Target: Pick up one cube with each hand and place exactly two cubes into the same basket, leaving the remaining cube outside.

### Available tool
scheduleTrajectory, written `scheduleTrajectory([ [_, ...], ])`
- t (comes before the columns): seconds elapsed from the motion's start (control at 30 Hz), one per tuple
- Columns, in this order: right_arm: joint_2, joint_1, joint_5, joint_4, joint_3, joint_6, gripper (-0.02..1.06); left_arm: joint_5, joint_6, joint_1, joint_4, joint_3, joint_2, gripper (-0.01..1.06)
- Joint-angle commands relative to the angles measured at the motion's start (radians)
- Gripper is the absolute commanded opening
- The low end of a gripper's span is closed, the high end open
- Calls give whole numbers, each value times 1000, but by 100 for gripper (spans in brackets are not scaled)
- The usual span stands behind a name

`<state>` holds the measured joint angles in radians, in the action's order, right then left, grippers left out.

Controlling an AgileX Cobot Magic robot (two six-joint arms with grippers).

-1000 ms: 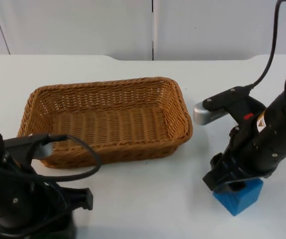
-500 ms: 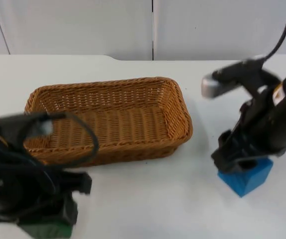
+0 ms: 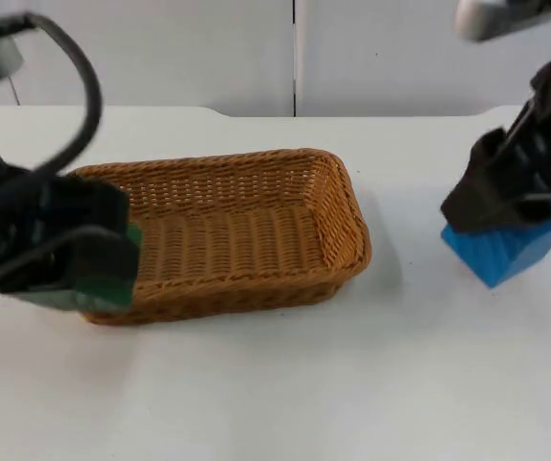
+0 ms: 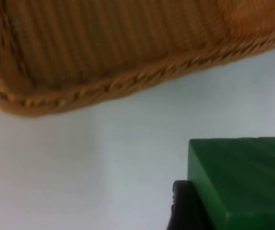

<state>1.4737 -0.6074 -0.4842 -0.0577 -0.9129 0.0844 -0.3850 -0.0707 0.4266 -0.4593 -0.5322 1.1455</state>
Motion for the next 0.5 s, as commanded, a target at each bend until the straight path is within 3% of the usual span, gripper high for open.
scheduleTrajectory([
  [0.0,-33,-6,-5,3,-4,2,0,-6,-4,8,16,-1,-39,0],
  [0.47,-42,-6,19,3,-4,2,0,-11,-4,8,48,-1,-73,0],
])
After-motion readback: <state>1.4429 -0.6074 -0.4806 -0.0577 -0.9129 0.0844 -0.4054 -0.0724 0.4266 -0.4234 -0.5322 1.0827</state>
